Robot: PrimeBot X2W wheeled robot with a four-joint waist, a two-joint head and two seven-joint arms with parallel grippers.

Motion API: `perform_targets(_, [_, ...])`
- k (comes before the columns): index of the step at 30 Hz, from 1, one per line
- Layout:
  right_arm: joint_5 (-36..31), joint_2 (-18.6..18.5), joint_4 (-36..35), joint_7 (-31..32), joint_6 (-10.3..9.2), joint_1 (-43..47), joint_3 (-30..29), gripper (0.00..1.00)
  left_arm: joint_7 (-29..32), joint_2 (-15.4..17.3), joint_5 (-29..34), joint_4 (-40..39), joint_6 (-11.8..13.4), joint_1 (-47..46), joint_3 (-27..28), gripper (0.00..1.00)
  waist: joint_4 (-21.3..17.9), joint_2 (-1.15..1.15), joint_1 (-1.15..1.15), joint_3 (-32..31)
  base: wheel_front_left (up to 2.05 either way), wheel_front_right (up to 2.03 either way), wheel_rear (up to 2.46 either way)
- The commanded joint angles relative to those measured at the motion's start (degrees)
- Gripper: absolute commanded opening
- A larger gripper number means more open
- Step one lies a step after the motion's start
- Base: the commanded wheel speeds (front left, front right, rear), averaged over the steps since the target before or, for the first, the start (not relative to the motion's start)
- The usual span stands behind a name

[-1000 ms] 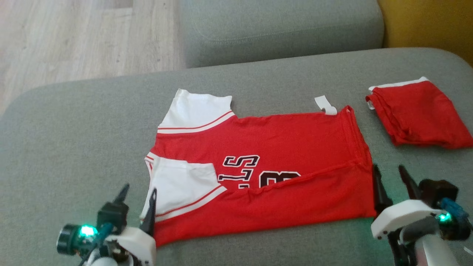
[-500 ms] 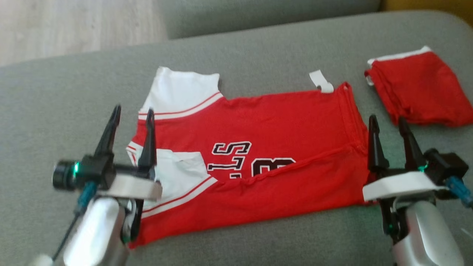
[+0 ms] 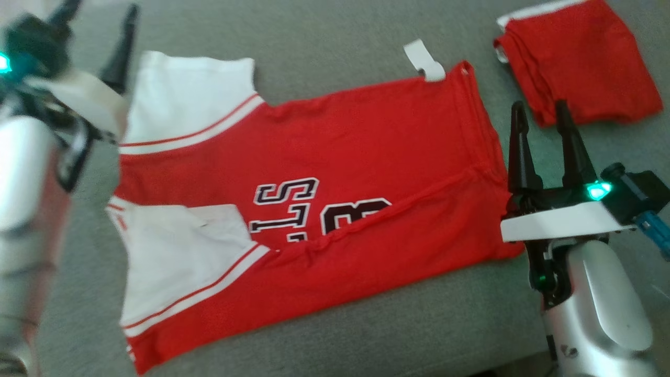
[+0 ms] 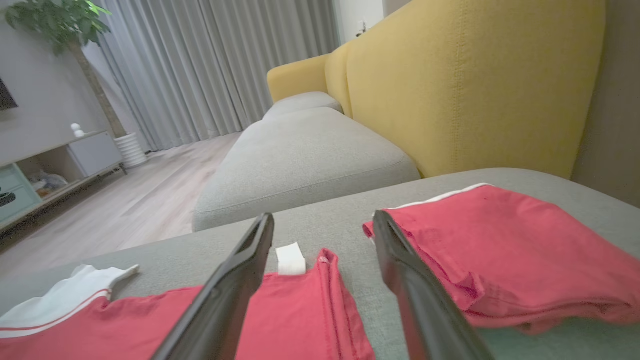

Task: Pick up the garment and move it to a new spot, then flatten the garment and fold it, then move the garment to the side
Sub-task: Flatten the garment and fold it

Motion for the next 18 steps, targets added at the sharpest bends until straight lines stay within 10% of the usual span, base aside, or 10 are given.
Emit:
perform_targets(1, [0.41, -0.28, -2.57, -0.6, -0.04, -1.86, 1.43, 1.0, 1.78, 2.92, -1.81, 0.13, -0.09, -2.9, 1.54, 1.0, -2.77, 0.0, -0.01, 3.0, 0.0, 0.0, 0.0])
perform_targets(18, [5.2, -0.28, -6.67, -0.61, -0.04, -2.26, 2.69, 1.0, 18.3, 11.63, -17.15, 11.18, -0.41, -11.73, -11.94, 1.0, -6.23, 0.0, -0.01, 8.78, 0.0, 0.0, 0.0])
